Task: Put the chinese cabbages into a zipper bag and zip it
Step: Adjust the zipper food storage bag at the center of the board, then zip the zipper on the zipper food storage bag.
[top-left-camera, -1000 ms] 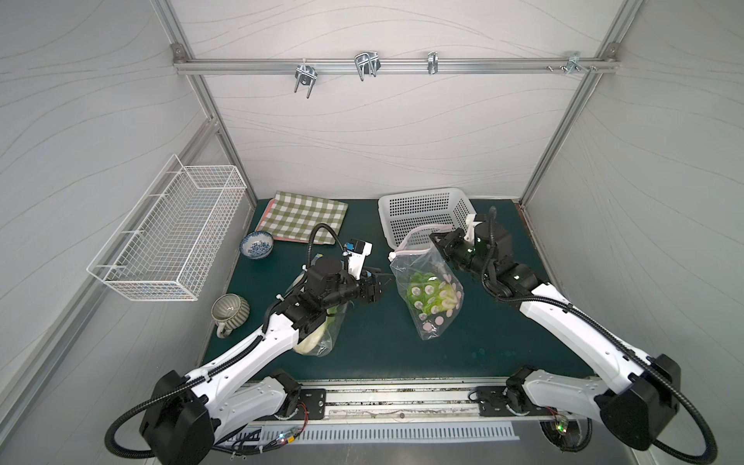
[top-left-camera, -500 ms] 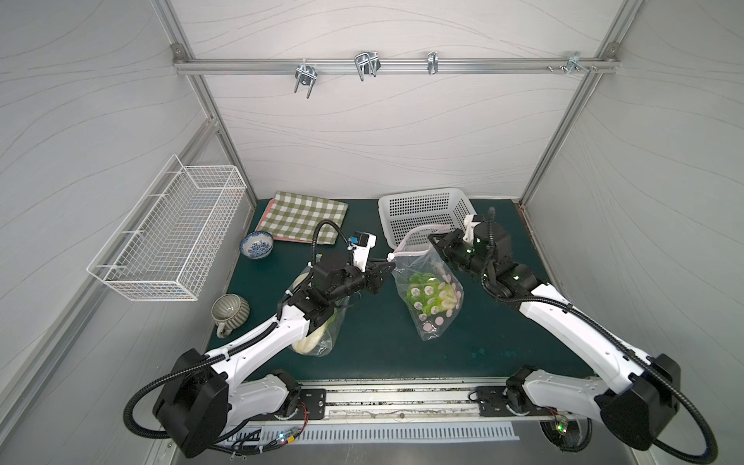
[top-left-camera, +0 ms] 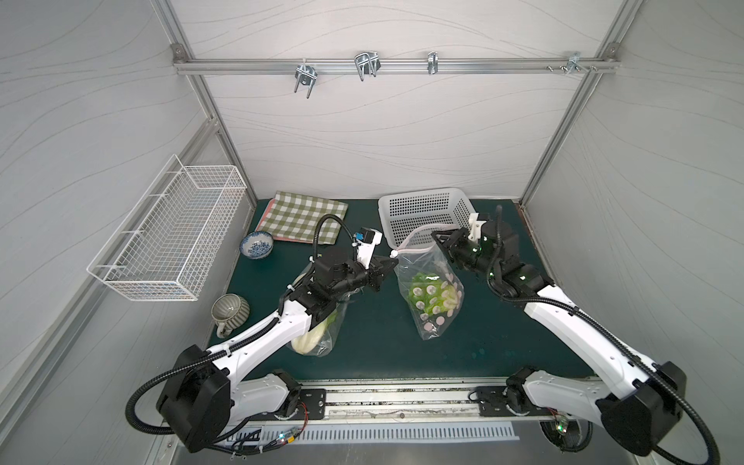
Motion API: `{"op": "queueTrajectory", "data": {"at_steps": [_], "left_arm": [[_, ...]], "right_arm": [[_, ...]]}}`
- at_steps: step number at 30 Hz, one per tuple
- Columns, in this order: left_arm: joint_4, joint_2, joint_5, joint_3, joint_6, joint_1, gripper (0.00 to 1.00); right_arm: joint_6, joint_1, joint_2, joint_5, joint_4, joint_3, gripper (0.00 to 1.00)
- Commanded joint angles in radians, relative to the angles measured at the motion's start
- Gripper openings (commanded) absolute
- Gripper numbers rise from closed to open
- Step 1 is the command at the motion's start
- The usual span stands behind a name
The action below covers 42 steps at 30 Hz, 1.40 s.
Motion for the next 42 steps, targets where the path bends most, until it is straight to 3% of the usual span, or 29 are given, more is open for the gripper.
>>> {"op": "queueTrajectory", "data": {"at_steps": [1, 5, 8, 11, 18, 23, 27, 36, 42], "left_arm": [[-0.126, -0.051, 0.096, 0.118, 0.153, -0.001, 0.00], [-0.423, -0.062, 0.168, 0.250, 0.301, 0.000, 0.00], [-0.588, -0.064, 0.189, 0.336, 0.385, 0.001, 0.00], [-0.678, -0.048, 0.199, 0.414, 0.418, 0.000, 0.00], [-0.749, -0.012, 0.182, 0.464, 0.446, 0.025, 0.00], [-0.776, -0.030, 0.209, 0.480, 0.477, 0.038, 0.00], [-0.783, -0.025, 0.218, 0.498, 0.482, 0.038, 0.00], [-0.757, -0.065, 0.249, 0.473, 0.496, 0.038, 0.00], [-0.757, -0.068, 0.257, 0.467, 0.494, 0.047, 0.00]], "right_arm": [[-0.200, -0.113, 0.006, -0.127, -0.118, 0.095, 0.33], [-0.491, -0.238, 0.004, -0.230, -0.248, 0.158, 0.42], [-0.666, -0.285, -0.024, -0.150, -0.348, 0.178, 0.45], [-0.767, -0.292, -0.056, -0.072, -0.395, 0.188, 0.47], [-0.916, -0.283, -0.056, -0.255, -0.419, 0.182, 0.49], [-1.212, -0.126, -0.101, -0.254, -0.388, 0.196, 0.43], [-1.397, 0.043, 0.026, -0.351, -0.535, 0.362, 0.48], [-1.457, 0.177, 0.268, -0.588, -0.647, 0.633, 0.56], [-1.523, 0.193, 0.357, -0.662, -0.735, 0.698, 0.49]]}}
